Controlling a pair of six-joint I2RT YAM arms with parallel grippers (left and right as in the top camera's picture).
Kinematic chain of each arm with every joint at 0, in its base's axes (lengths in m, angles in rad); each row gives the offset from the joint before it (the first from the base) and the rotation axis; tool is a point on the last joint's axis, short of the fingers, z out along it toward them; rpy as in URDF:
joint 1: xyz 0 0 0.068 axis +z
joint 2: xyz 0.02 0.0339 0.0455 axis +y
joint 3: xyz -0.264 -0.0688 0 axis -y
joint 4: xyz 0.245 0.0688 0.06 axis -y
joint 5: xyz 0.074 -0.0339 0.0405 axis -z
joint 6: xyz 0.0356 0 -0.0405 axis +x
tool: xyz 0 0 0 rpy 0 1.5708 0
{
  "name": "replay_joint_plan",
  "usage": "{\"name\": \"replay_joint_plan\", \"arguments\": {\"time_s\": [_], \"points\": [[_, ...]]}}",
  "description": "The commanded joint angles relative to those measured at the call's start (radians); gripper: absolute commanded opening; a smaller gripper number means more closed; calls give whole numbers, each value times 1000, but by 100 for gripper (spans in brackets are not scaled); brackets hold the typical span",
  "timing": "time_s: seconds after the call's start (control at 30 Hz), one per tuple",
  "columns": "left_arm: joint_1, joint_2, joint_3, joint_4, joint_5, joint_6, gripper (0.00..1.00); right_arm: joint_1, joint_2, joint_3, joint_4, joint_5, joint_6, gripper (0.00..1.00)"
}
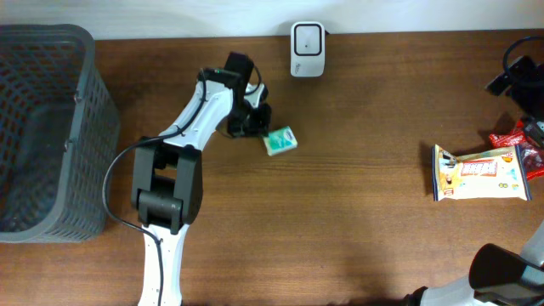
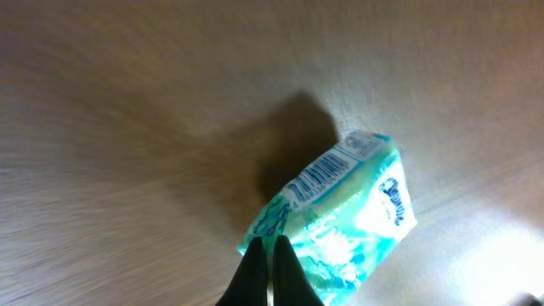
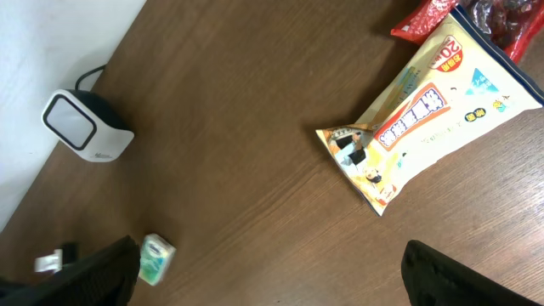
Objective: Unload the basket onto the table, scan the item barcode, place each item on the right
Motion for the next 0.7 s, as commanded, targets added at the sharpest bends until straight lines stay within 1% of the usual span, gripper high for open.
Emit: {"name": "replay_joint_plan", "arguments": {"time_s": [0.0, 0.17, 0.23, 0.33, 0.43, 0.53, 0.67], "points": [[-2, -64, 85, -10, -282, 8, 0, 3, -5, 0, 0, -9, 5, 98], [-34, -95, 97, 27, -521, 7, 0, 3, -5, 0, 0, -9, 5, 98], [-53, -91, 97, 39, -633, -48, 0, 4, -5, 0, 0, -8, 5, 98], [-92, -89, 97, 42, -813, -173, 0, 3, -5, 0, 0, -8, 5, 98], [-140, -82, 96, 45, -918, -222, 0, 4, -5, 0, 0, -8, 5, 98], [-203, -43, 95, 64, -1009, -225, 0, 3, -5, 0, 0, -8, 5, 98], [-243, 7, 95, 90, -1014, -243, 0, 4, -5, 0, 0, -8, 5, 98]]}}
